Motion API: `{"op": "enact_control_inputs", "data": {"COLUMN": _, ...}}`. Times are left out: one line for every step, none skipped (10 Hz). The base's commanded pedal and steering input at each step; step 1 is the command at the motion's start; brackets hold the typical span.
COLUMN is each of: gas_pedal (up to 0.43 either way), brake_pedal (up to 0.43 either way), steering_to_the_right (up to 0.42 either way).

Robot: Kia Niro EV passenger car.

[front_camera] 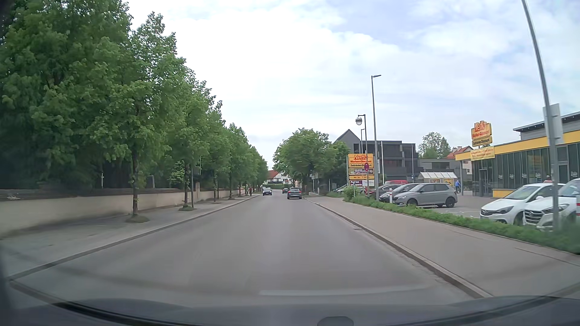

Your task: Follow the waypoints while adhering to traffic rules and regulations

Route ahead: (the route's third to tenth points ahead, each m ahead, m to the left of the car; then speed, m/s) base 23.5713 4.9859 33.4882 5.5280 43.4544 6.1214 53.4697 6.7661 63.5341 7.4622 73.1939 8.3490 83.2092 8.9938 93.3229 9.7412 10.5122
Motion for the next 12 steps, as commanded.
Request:
{"op": "enact_control_inputs", "data": {"gas_pedal": 0.240, "brake_pedal": 0.000, "steering_to_the_right": -0.017}}
{"op": "enact_control_inputs", "data": {"gas_pedal": 0.240, "brake_pedal": 0.000, "steering_to_the_right": -0.017}}
{"op": "enact_control_inputs", "data": {"gas_pedal": 0.240, "brake_pedal": 0.000, "steering_to_the_right": -0.017}}
{"op": "enact_control_inputs", "data": {"gas_pedal": 0.240, "brake_pedal": 0.000, "steering_to_the_right": -0.017}}
{"op": "enact_control_inputs", "data": {"gas_pedal": 0.240, "brake_pedal": 0.000, "steering_to_the_right": -0.017}}
{"op": "enact_control_inputs", "data": {"gas_pedal": 0.240, "brake_pedal": 0.000, "steering_to_the_right": -0.016}}
{"op": "enact_control_inputs", "data": {"gas_pedal": 0.240, "brake_pedal": 0.000, "steering_to_the_right": -0.013}}
{"op": "enact_control_inputs", "data": {"gas_pedal": 0.240, "brake_pedal": 0.000, "steering_to_the_right": -0.010}}
{"op": "enact_control_inputs", "data": {"gas_pedal": 0.240, "brake_pedal": 0.000, "steering_to_the_right": -0.009}}
{"op": "enact_control_inputs", "data": {"gas_pedal": 0.240, "brake_pedal": 0.000, "steering_to_the_right": -0.008}}
{"op": "enact_control_inputs", "data": {"gas_pedal": 0.240, "brake_pedal": 0.000, "steering_to_the_right": -0.009}}
{"op": "enact_control_inputs", "data": {"gas_pedal": 0.240, "brake_pedal": 0.000, "steering_to_the_right": -0.009}}
